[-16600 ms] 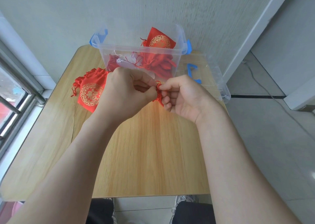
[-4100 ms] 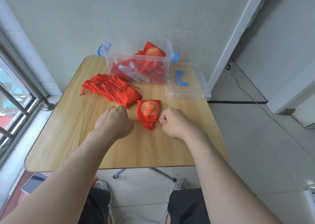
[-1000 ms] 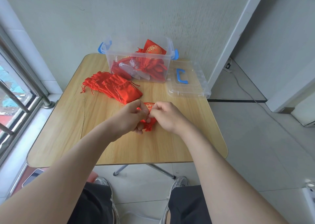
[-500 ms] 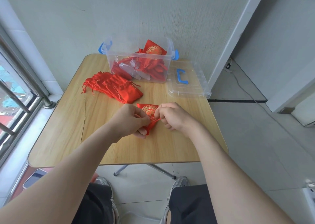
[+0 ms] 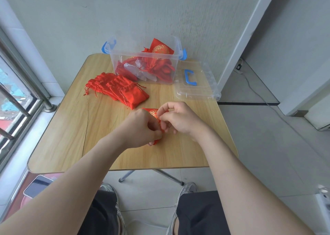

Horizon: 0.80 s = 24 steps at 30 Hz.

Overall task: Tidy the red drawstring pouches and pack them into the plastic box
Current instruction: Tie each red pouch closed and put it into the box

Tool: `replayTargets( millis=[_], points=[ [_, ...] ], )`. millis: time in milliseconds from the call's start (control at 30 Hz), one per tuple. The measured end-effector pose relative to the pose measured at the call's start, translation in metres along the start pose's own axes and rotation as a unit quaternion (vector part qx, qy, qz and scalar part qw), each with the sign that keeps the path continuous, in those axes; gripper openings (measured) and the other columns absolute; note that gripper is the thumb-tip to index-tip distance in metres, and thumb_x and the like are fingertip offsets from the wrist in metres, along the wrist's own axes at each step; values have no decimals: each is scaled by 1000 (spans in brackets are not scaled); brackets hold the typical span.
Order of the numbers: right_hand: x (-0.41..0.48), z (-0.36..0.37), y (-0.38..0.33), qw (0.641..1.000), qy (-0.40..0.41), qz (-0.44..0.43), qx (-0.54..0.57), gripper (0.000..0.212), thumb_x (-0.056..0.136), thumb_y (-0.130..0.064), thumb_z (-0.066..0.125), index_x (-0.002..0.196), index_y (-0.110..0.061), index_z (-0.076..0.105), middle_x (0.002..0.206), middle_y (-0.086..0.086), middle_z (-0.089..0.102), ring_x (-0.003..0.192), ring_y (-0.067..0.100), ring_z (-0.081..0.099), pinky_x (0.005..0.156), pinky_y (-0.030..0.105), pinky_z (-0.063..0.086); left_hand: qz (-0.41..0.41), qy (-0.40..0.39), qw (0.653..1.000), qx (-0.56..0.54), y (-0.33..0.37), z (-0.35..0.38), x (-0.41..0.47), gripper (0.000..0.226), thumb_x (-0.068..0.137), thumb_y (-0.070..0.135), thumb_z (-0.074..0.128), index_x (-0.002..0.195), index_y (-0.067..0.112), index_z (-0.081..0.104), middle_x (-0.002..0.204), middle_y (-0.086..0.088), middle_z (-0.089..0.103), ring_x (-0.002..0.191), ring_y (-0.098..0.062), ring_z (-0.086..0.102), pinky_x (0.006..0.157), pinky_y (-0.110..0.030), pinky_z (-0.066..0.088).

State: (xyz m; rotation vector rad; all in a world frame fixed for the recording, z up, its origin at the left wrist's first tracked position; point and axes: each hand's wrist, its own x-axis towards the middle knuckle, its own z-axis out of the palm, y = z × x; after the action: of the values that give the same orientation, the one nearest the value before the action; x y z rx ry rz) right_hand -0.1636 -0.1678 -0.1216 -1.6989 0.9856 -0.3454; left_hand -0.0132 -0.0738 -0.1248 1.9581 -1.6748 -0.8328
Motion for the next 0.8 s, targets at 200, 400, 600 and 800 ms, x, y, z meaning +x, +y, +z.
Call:
replayTargets(
  millis=[200, 400, 600, 800],
  points=[
    [-2, -5, 3, 996, 73, -36, 33, 25, 87, -2, 70, 105, -20, 72, 90, 10, 78, 66, 16, 69, 56, 32, 54, -103, 21, 983, -152, -9, -1, 3, 16, 97, 15, 73, 86, 6, 78, 75, -13, 77, 62, -19, 73, 63, -32, 65],
    [-10, 5, 9, 973, 42, -130, -185, 21, 76, -19, 93, 94, -26, 82, 81, -11, 77, 73, -1, 71, 70, 14, 57, -163, 22, 958, -233, -14, -6, 4, 15, 98, 19, 75, 90, 9, 81, 67, 2, 71, 55, -6, 63, 60, -27, 61],
    [-7, 10, 3, 959, 52, -151, -233, 20, 79, -16, 93, 95, -26, 86, 78, -8, 76, 74, 6, 72, 76, 28, 62, -179, 10, 948, -265, -14, -6, 1, 14, 97, 22, 77, 95, 9, 82, 62, 8, 69, 55, -3, 62, 64, -28, 63],
    [-5, 20, 1, 930, 58, -193, -307, 18, 86, -15, 84, 97, -29, 85, 81, -3, 76, 80, 18, 69, 71, 40, 60, -187, 13, 944, -272, -16, -8, -1, 14, 98, 23, 77, 88, 14, 82, 59, 13, 68, 57, -2, 63, 64, -28, 62]
  ],
)
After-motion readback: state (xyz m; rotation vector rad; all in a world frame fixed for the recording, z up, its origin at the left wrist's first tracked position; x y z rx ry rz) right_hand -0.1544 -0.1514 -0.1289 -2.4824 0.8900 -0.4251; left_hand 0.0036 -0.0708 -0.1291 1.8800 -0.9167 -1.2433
